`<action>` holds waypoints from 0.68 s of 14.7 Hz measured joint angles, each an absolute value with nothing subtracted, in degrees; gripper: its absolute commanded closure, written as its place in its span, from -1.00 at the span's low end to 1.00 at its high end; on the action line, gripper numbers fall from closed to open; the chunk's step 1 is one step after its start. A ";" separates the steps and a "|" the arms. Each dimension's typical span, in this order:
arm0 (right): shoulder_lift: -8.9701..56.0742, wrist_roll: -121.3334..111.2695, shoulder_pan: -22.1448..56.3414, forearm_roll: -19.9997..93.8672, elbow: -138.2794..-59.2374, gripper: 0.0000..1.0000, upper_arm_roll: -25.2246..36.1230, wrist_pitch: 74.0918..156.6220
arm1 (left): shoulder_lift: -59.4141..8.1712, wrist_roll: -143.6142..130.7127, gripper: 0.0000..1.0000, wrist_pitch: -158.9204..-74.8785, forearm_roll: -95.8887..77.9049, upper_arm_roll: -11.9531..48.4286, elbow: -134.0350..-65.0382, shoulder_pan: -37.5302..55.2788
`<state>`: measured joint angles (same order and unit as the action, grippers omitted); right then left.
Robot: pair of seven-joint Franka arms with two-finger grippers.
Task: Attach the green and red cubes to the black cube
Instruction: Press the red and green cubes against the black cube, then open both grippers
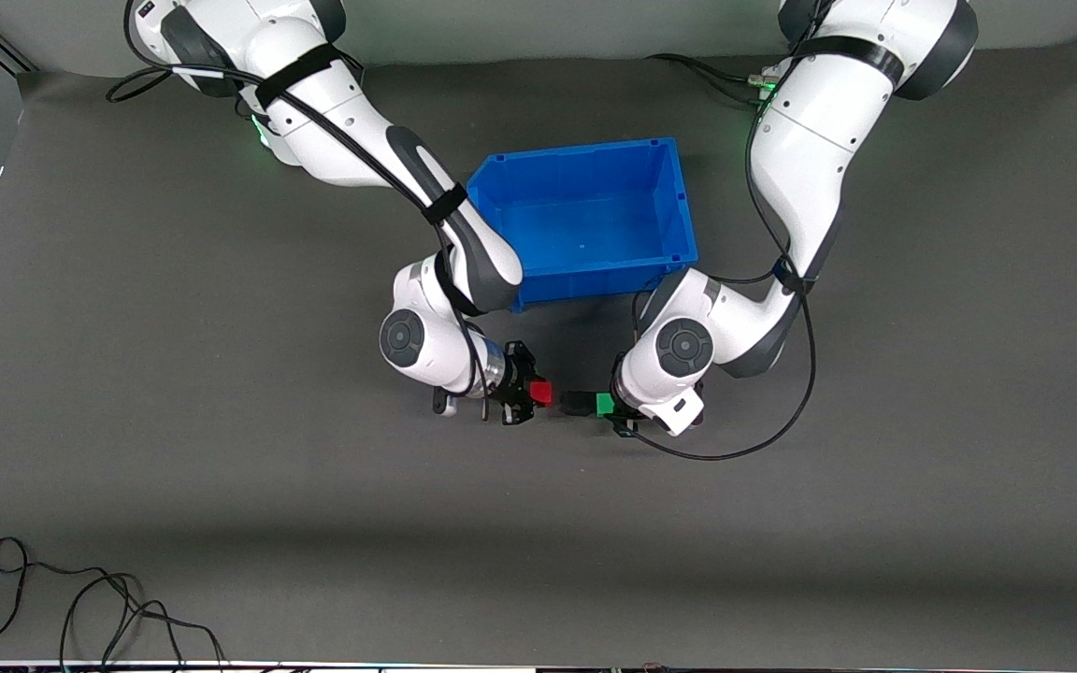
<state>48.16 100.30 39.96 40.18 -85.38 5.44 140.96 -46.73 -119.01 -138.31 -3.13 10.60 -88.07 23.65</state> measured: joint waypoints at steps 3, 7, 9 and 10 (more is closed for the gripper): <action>49.62 100.32 39.96 40.18 -82.60 0.43 5.44 141.00 | -46.76 -119.10 1.00 -138.94 -3.13 10.63 -88.06 23.74; 51.90 100.33 40.16 40.18 -80.04 0.43 5.28 141.85 | -46.76 -119.39 0.97 -139.40 -3.17 10.71 -88.03 24.60; 52.60 100.33 40.42 40.18 -79.80 0.26 4.89 142.76 | -46.78 -119.45 -0.53 -139.41 -3.17 10.71 -88.03 24.92; 52.82 100.33 40.60 40.18 -79.68 0.23 4.83 142.87 | -46.79 -119.42 -1.00 -139.47 -3.04 10.66 -88.04 24.97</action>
